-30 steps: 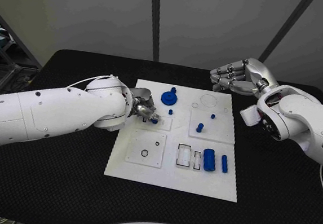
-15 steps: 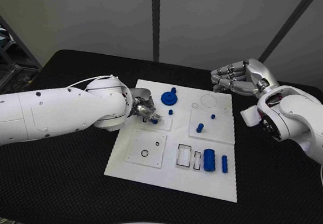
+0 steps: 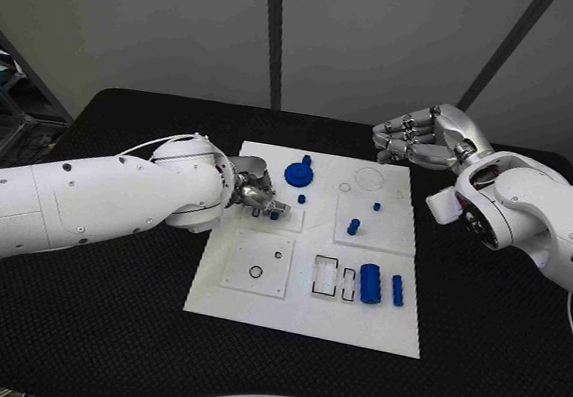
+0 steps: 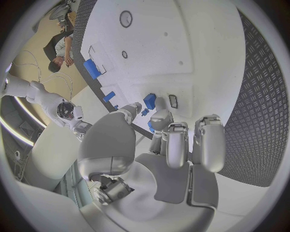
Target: Assemble the parts on the task board
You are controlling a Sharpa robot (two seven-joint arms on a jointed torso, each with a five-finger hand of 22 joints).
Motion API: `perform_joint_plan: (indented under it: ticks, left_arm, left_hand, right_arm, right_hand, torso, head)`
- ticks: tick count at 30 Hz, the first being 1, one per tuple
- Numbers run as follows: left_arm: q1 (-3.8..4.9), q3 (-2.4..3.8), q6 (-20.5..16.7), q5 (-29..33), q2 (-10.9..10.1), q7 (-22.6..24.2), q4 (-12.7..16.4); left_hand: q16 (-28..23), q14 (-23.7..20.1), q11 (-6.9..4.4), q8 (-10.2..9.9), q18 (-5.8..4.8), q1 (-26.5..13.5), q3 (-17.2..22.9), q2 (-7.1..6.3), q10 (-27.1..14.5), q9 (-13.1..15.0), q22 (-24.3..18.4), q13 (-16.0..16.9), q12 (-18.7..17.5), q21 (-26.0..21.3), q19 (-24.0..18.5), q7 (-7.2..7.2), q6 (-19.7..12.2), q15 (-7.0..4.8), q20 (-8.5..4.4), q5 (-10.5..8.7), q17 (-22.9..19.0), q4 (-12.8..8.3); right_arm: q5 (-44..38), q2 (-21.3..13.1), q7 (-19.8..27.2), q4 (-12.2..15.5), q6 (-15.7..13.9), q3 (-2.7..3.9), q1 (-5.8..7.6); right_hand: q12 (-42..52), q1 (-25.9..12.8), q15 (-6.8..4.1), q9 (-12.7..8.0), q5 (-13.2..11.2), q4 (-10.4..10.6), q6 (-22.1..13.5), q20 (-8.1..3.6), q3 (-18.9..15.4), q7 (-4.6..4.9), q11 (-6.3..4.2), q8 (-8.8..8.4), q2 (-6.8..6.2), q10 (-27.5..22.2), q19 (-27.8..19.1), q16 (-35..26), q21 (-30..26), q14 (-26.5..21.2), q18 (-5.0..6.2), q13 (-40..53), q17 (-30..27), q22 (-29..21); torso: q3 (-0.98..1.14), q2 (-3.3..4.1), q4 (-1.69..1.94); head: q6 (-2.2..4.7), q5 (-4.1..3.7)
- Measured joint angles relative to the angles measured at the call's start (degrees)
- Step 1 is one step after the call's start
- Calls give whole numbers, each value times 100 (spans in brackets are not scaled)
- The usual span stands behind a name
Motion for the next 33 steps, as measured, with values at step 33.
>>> perform_joint_plan:
  ticks: [33]
  left_arm:
    - [201, 415, 174, 3, -327, -5, 233]
  left_hand:
    - [0, 16, 135, -313, 0, 404, -747, 188, -264, -159, 0, -425, -289, -168, 13, 155, -279, 38, -13, 0, 0, 295]
  right_arm:
    - [-7, -5, -16, -34, -2, 0, 0]
  right_hand:
    - [0, 1, 0, 0, 0, 14, 0, 0, -14, 0, 0, 0, 0, 1, 0, 0, -26, 0, 0, 0, -6, 1]
  torso:
    - [-4, -4, 5]
  head:
    - [94, 11]
